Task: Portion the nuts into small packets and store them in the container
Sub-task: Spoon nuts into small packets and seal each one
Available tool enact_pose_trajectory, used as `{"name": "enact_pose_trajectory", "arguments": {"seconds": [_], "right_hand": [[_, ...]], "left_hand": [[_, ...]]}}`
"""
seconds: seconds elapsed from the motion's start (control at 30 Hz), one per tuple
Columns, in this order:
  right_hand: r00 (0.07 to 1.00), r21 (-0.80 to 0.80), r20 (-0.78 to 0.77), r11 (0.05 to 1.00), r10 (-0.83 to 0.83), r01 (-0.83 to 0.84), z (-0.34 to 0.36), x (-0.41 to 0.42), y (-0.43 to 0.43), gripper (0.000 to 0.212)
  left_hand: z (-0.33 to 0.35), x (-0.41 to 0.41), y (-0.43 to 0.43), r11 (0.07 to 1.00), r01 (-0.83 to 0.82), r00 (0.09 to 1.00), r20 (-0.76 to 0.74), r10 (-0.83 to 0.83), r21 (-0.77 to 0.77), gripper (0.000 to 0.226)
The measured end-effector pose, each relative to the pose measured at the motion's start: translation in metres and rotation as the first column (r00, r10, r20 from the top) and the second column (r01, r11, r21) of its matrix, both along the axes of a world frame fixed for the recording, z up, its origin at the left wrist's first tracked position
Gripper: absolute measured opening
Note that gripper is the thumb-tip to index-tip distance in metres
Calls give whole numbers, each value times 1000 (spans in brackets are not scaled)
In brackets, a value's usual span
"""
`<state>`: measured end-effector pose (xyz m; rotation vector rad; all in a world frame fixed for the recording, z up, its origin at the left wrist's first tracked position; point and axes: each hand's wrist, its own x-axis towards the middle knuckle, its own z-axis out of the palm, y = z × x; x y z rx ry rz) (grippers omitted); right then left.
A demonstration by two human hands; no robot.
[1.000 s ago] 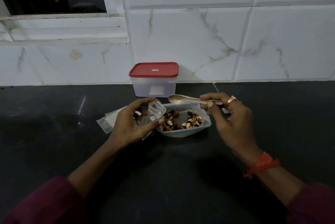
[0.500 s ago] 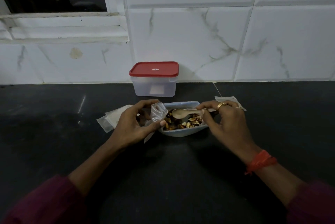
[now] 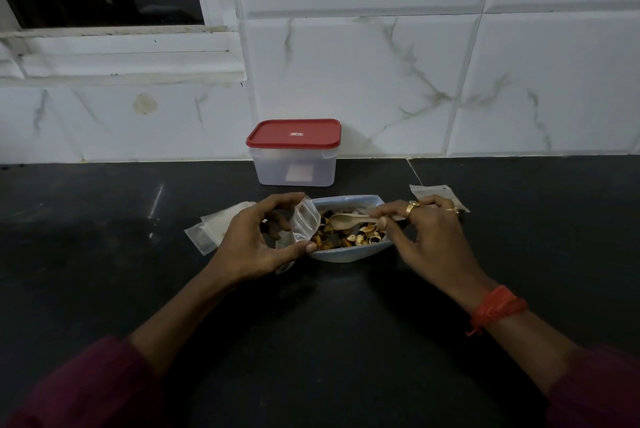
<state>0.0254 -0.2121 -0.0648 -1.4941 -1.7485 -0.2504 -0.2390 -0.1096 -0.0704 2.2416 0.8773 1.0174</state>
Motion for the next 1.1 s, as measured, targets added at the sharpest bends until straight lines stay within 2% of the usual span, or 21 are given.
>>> {"name": "enact_pose_trajectory", "arguments": {"seconds": [0.13, 0.23, 0.33, 0.43, 0.5, 0.6, 0.7, 0.8, 1.0, 1.1], "right_hand": [[1000, 79, 6, 997, -22, 21, 3, -2, -1, 16], [992, 115, 89, 990, -86, 76, 4, 1, -2, 19], [974, 82, 186, 990, -132, 119, 2, 4, -1, 25], [966, -6, 217, 989, -140, 145, 1, 5, 0, 27], [980, -50, 160, 991, -115, 125, 0, 5, 1, 26], [990, 17, 57, 992, -127, 126, 3, 3, 0, 21], [972, -4, 136, 981, -193, 195, 4, 4, -1, 24], [962, -79, 202, 976, -182, 202, 2, 2, -1, 28], [979, -100, 81, 976, -185, 193, 5, 2, 1, 26], [989, -179, -68, 976, -134, 120, 4, 2, 1, 30]], "left_hand": [[0, 1, 0, 1000, 4, 1000, 8, -4, 19, 80], [0, 1, -1, 1000, 7, 1000, 11, -8, 23, 79], [1, 1, -2, 1000, 18, 1000, 18, -18, 20, 80], [0, 1, -2, 1000, 18, 1000, 24, -19, 14, 79], [0, 1, -2, 1000, 16, 1000, 22, -17, 13, 78], [0, 1, -2, 1000, 18, 999, 26, -19, 23, 80], [-1, 2, -2, 999, 6, 1000, 24, -7, 49, 79], [-1, 2, -2, 998, 7, 1000, 10, -8, 67, 81], [-1, 2, -4, 996, 38, 999, -4, -38, 81, 79], [-2, 2, -5, 996, 42, 999, -3, -42, 77, 77]]}}
